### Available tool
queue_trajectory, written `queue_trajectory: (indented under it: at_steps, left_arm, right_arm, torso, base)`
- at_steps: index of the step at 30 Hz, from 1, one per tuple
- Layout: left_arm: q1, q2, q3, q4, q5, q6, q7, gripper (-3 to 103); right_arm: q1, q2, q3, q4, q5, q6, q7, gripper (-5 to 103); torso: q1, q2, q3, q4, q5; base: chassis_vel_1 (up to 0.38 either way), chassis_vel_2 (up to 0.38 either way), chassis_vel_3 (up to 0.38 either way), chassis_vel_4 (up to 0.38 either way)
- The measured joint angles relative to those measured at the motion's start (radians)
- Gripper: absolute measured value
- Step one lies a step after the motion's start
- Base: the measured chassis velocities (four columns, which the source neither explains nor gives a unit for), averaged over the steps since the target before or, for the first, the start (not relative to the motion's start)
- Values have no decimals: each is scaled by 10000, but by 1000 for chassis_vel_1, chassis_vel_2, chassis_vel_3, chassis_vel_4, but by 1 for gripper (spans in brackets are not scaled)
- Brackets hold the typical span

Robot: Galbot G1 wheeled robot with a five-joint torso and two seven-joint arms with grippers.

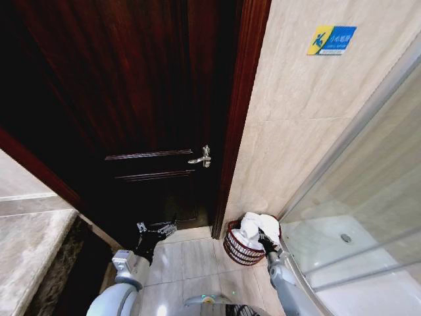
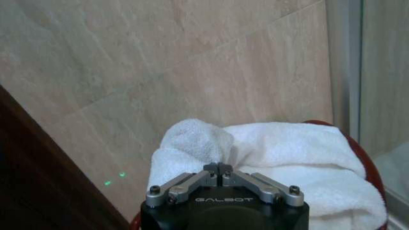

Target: Discard the used towel into the hamper.

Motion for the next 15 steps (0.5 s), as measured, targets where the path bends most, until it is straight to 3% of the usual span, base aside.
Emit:
queue_trajectory:
  at_steps: [10,15]
  left_arm:
    - [0,0,0,0,0,-1,0,100]
    - [0,0,0,0,0,0,0,100]
  right_arm:
    - [87,-96,37,-83,-192,94,-93,0]
    - [583,-105,52,-895,-897,-213,-263,0]
  torso:
    - [0,0,0,-1,0]
    - [0,0,0,-1,0]
  base:
    - [0,0,0,0]
    - [0,0,0,0]
